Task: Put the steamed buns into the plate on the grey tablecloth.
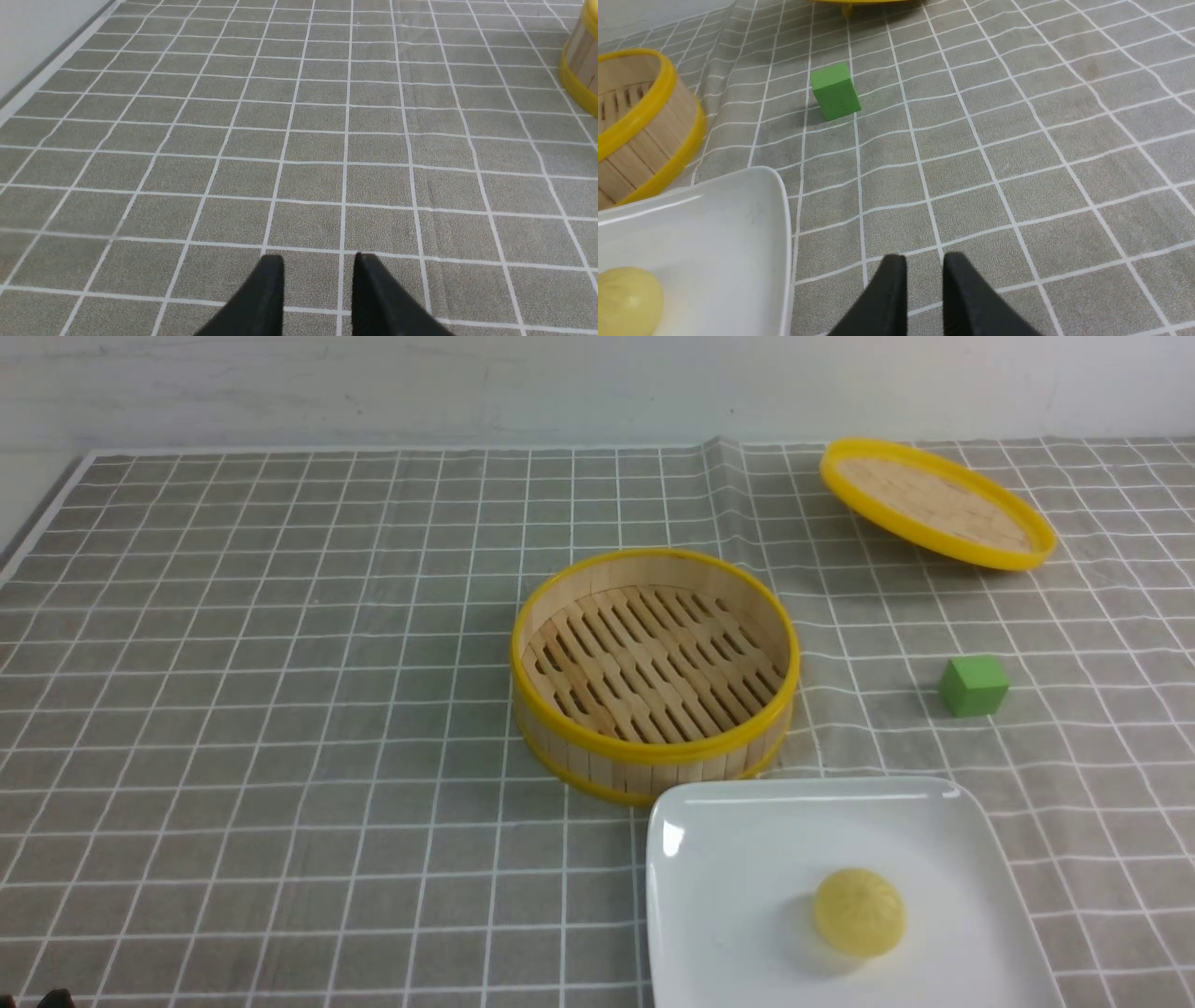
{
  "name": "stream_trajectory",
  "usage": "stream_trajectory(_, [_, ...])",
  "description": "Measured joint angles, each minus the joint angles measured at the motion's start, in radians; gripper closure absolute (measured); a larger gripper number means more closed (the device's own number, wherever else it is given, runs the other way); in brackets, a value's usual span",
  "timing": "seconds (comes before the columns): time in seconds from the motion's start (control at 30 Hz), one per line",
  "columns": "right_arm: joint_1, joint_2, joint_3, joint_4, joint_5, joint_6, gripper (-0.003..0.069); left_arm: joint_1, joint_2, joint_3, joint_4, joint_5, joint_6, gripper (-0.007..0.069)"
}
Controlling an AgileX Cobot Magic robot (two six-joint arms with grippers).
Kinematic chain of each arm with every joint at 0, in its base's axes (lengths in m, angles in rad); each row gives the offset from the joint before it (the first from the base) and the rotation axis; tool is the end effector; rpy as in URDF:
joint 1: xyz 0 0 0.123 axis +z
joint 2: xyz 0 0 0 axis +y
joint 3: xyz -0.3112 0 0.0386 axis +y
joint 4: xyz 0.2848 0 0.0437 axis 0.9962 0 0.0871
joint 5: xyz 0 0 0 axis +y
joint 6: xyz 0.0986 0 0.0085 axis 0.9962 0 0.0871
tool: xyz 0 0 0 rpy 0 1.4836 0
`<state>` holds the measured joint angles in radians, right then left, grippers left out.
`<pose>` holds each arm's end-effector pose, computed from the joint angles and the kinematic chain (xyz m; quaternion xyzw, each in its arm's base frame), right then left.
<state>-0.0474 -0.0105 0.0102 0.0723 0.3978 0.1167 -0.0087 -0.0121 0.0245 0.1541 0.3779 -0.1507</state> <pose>0.0674 -0.0004 0.1719 0.0848 0.8031 0.0513 0.5875 0.0681 0.0050 0.1688 -0.0163 0.8042 0.0180 0.5938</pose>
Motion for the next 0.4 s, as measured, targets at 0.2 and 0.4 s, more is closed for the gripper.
stream_trajectory(0.2, [0.0,0.0,0.0,-0.001,0.0,0.0,0.0514,0.0,0.0,0.0,0.0,0.0,0.0,0.0384])
stream_trajectory(0.4, [0.0,0.0,0.0,-0.001,0.0,0.0,0.0508,0.0,0.0,0.0,0.0,0.0,0.0,0.0384])
